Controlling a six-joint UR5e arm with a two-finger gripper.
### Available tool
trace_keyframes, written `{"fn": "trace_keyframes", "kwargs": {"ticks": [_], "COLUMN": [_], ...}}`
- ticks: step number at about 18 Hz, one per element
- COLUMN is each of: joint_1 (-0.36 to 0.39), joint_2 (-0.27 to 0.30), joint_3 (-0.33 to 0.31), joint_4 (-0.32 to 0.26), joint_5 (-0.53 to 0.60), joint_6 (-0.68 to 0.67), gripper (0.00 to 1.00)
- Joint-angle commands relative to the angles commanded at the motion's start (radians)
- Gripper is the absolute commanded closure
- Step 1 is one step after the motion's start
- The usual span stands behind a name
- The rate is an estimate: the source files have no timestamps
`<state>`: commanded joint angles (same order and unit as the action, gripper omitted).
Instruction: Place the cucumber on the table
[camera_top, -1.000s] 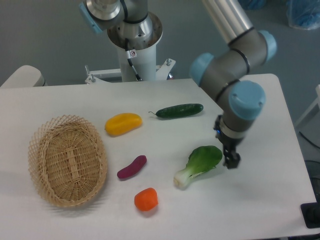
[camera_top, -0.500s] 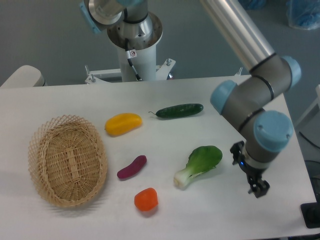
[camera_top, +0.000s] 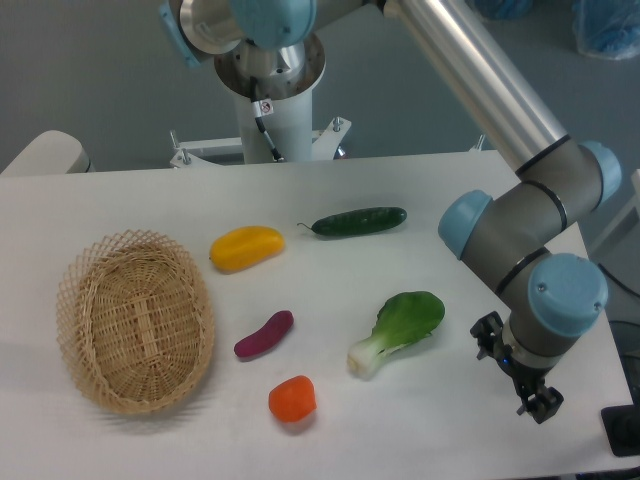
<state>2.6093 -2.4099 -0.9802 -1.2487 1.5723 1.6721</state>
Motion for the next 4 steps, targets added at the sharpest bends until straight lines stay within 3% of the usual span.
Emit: {"fn": "trace_keyframes", "kwargs": {"ticks": [4], "joint_1": [-0.014], "joint_2": [0.002], "joint_3": [-0.008], "joint_4": [0.000], "joint_5": [0.002], "joint_6": [-0.009], "gripper": [0.00]}}
